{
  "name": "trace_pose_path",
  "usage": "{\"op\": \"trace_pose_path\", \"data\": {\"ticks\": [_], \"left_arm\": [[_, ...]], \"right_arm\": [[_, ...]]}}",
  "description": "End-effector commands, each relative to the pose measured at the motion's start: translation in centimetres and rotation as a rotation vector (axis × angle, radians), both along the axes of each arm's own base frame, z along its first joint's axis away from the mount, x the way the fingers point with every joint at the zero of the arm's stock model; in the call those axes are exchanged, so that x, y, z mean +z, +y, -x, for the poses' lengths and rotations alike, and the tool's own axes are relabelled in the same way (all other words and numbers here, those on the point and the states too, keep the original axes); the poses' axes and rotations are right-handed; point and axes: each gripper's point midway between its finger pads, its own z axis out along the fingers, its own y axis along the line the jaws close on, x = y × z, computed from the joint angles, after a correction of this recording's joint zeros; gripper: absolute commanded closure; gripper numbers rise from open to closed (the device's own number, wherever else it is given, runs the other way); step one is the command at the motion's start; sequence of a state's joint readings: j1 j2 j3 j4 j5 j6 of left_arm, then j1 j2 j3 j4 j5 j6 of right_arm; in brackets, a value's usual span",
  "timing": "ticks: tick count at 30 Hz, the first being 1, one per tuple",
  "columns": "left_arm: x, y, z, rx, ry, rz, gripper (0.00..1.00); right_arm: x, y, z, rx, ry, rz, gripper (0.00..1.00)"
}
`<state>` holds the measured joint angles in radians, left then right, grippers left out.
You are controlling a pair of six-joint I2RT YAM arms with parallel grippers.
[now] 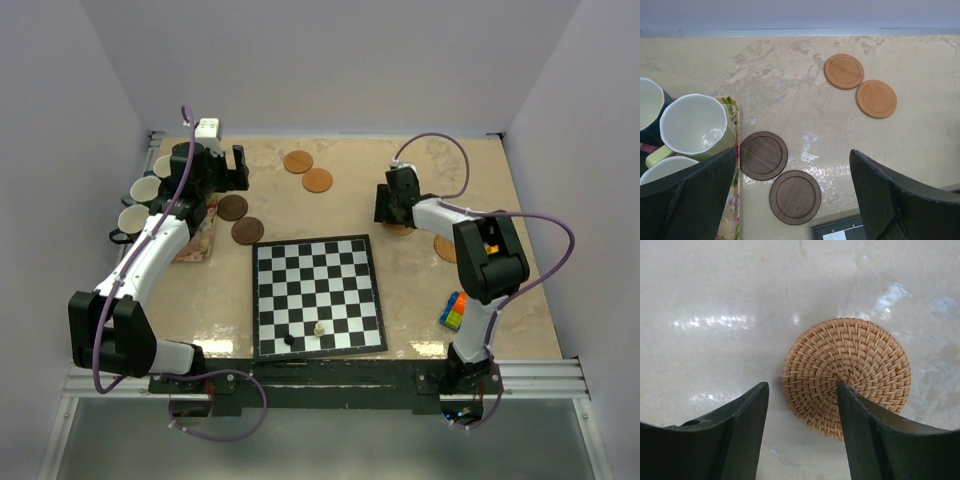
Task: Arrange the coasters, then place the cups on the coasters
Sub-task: Move the coaster to the center of the board.
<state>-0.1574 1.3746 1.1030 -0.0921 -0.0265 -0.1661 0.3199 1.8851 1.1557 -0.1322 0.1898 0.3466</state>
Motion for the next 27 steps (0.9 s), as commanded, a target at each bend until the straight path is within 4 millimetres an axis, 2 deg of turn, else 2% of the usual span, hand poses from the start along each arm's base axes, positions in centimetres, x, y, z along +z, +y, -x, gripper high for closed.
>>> {"op": "trace_pose_path", "data": {"ticks": [1,9,15,27], "left_arm": [[1.7,-0.1,-0.3,0.006,-0.053,0.019,0.0],[1.7,0.0,-0.3,0.011,-0.053,0.014,0.0],[1.7,0.0,-0.3,0.008,-0.052,0.015,0.0],[1.8,0.0,-0.3,0.008,-0.054,0.015,0.0]], "right_arm": [[-3.0,5.2,1.3,0.127,0.097,-0.069,0.4],[-3.4,10.5,1.7,0.217,0.112,-0.068,0.41],[-3.3,12.9,2.6,0.276,0.115,-0.093,0.41],[-3.3,17.6,2.9,0.382,0.11,-0.106,0.43]]}}
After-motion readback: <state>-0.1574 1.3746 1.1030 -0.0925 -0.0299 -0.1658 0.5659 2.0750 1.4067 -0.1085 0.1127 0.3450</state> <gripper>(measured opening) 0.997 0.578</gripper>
